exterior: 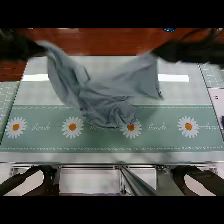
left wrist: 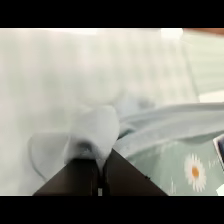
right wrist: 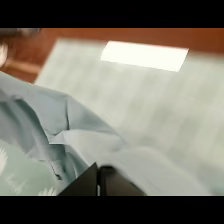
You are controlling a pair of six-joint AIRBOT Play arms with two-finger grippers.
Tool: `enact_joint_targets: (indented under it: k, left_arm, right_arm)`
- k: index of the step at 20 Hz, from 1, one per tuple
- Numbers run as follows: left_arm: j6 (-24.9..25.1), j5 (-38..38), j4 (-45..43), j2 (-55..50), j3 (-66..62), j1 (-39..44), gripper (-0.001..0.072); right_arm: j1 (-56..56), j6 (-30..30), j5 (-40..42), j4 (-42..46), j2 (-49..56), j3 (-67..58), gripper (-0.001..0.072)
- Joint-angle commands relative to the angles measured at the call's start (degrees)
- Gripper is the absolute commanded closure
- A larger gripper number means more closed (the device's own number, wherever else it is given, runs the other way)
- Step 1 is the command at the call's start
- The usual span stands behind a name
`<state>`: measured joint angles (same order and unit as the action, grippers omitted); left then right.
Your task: Fold the shirts.
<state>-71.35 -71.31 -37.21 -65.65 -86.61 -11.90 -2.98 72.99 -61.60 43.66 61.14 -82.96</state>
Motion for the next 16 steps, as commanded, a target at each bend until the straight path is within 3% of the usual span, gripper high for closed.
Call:
enact_joint_targets:
  k: [1, 5, 11, 16]
  left_arm:
    - [-0.94, 2.62, 0.76, 7.28, -14.6, 0.02, 0.0686]
    - [-1.44, 3.65, -5.86, 16.15, -23.37, 0.02, 0.0686]
    - [-3.1, 3.72, -26.01, 32.68, -24.13, 0.02, 0.0686]
    - [-4.66, 1.57, -28.79, 35.39, -23.3, 0.13, 0.0686]
  right_arm:
    - [4.57, 1.97, -3.19, 7.21, -7.8, -15.15, 0.0691]
    - [7.26, 2.75, -3.13, 15.65, -18.62, -21.51, 0.069]
    - [7.28, 10.05, -7.13, 34.95, -31.98, -21.59, 0.069]
    - [7.28, 10.86, -16.22, 33.59, -32.22, -21.42, 0.069]
